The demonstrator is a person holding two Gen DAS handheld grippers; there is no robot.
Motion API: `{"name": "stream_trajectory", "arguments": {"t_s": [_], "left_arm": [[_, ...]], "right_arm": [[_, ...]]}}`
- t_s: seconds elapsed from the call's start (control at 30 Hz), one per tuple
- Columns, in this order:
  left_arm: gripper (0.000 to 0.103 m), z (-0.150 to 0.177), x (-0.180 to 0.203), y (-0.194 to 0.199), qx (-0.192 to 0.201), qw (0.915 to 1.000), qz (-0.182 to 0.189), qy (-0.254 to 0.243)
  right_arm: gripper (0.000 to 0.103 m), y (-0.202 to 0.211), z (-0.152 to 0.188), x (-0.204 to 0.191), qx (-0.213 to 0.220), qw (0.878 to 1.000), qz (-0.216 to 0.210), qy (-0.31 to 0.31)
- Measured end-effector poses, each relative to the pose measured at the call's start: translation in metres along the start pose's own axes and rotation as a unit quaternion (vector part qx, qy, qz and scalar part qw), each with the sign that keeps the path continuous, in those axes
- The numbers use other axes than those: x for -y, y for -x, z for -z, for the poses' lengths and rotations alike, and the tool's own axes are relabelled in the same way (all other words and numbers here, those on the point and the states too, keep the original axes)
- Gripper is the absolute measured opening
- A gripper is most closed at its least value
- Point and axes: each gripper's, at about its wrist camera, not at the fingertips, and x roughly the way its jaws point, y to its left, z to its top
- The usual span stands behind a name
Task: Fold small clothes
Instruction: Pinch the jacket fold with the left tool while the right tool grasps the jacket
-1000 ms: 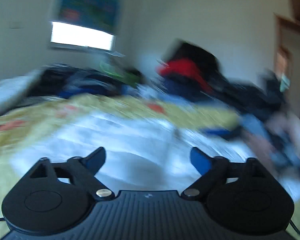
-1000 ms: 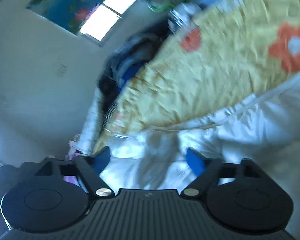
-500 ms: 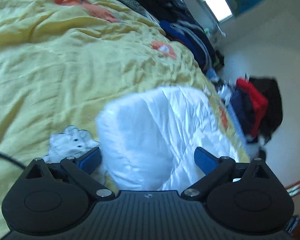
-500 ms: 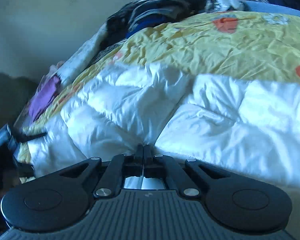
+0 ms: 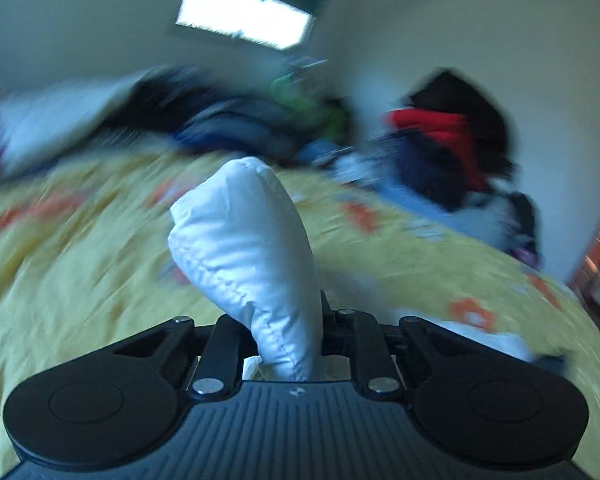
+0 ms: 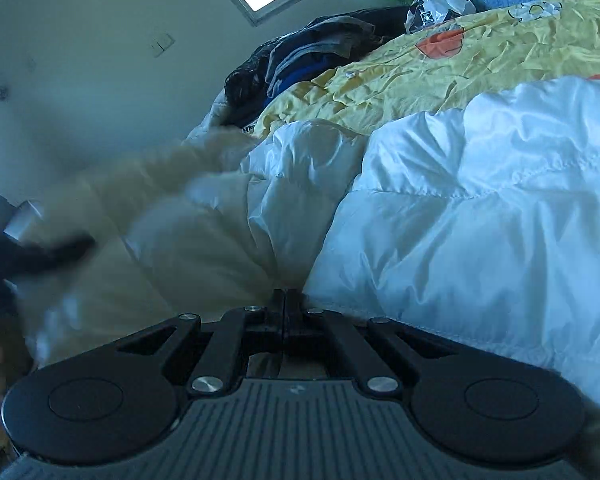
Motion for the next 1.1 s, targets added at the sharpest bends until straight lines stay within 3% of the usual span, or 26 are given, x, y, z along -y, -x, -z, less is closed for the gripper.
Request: {"name": "stream_trajectory", "arguments": {"t_s": [0.1, 0.2, 0.27, 0.3, 0.37, 0.43, 0.47, 0.5, 0.57, 0.63, 0.77, 0.87, 0.93, 1.0, 1.1], "left_arm": [[0.016, 0.007, 0.054, 0.013, 0.004, 0.9944, 0.068, -0.081], [0.016, 0.027, 0.093, 0.017, 0.001, 0.9831, 0.107, -0.148], [0.016, 0.039, 0.109, 0.018, 0.001, 0.9743, 0.124, -0.188], [0.016, 0.043, 0.113, 0.018, -0.002, 0.9707, 0.133, -0.200], [0.016, 0.050, 0.121, 0.018, -0.008, 0.9663, 0.140, -0.216], [0.016, 0.056, 0.124, 0.014, -0.018, 0.9640, 0.145, -0.222], [0.016, 0.058, 0.126, 0.012, -0.022, 0.9632, 0.146, -0.225], [0.016, 0.060, 0.127, 0.010, -0.025, 0.9619, 0.148, -0.229], [0.016, 0.066, 0.135, 0.008, -0.030, 0.9564, 0.156, -0.245], [0.016, 0.078, 0.150, 0.001, -0.038, 0.9454, 0.164, -0.279], [0.016, 0.124, 0.184, -0.019, -0.068, 0.9022, 0.181, -0.386], [0.016, 0.153, 0.198, -0.025, -0.062, 0.8772, 0.191, -0.436], [0.016, 0.162, 0.202, -0.028, -0.057, 0.8711, 0.191, -0.449], [0.016, 0.162, 0.201, -0.032, -0.061, 0.8726, 0.191, -0.445], [0.016, 0.161, 0.199, -0.033, -0.062, 0.8707, 0.190, -0.449]], "right_arm": [[0.002, 0.002, -0.002, 0.008, 0.002, 0.999, -0.020, -0.025], [0.003, 0.008, -0.005, 0.031, 0.008, 0.991, -0.077, -0.113], [0.008, 0.015, -0.008, 0.058, 0.005, 0.965, -0.135, -0.223], [0.014, 0.021, -0.008, 0.070, 0.002, 0.945, -0.158, -0.288], [0.019, 0.042, -0.011, 0.084, 0.011, 0.919, -0.175, -0.354], [0.024, 0.077, -0.020, 0.087, 0.045, 0.922, -0.157, -0.350], [0.041, 0.096, -0.024, 0.087, 0.061, 0.929, -0.133, -0.341], [0.050, 0.117, -0.029, 0.086, 0.079, 0.937, -0.102, -0.325], [0.077, 0.158, -0.032, 0.085, 0.120, 0.946, -0.063, -0.294], [0.092, 0.190, -0.028, 0.090, 0.142, 0.949, -0.043, -0.280], [0.090, 0.236, -0.018, 0.094, 0.168, 0.953, 0.091, -0.235], [0.089, 0.261, -0.006, 0.091, 0.200, 0.944, 0.136, -0.225], [0.089, 0.269, -0.002, 0.082, 0.219, 0.941, 0.152, -0.207], [0.089, 0.267, -0.007, 0.061, 0.234, 0.944, 0.171, -0.160], [0.089, 0.257, -0.028, 0.027, 0.238, 0.956, 0.156, -0.073]]}}
